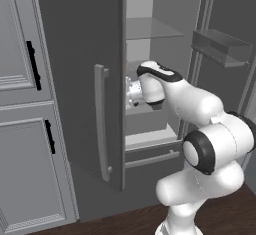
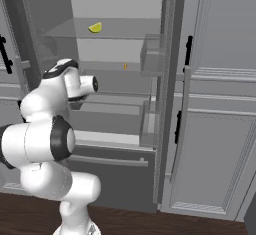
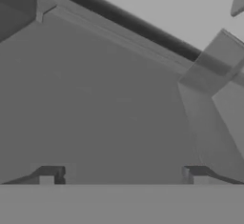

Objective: Grab a lemon wedge from the fridge and one ice cube from the ice bowl, and put them in the glass of lemonade.

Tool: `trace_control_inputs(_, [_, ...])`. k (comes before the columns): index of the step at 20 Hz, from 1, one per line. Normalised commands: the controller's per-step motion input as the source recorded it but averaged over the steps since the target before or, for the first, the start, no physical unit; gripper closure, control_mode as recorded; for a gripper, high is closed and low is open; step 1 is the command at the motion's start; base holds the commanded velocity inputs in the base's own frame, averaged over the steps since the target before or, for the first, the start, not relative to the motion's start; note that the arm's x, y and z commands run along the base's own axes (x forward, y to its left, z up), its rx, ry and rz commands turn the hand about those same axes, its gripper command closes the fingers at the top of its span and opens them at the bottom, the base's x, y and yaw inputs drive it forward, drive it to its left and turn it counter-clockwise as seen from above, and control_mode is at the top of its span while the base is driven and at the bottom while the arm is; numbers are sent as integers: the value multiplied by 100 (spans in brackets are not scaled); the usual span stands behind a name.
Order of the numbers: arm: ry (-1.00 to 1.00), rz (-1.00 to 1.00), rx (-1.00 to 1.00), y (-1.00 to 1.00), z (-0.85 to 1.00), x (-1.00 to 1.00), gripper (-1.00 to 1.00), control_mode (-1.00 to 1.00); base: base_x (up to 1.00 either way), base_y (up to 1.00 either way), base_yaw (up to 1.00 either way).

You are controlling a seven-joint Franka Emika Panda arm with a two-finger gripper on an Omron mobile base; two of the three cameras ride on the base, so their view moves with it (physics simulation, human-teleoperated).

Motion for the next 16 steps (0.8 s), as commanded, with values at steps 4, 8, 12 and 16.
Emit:
trace_control_inputs(4, [-1, 11, 2, 78, 2, -86, -100, -100, 0, 0, 0])
trace_control_inputs(8, [0, 10, -2, 97, 24, -94, -100, -100, 0, 0, 0])
trace_control_inputs(12, [-2, 3, -4, 100, 16, -74, -100, -100, 0, 0, 0])
trace_control_inputs(16, [-9, 0, -5, 99, 12, -50, -100, -100, 0, 0, 0])
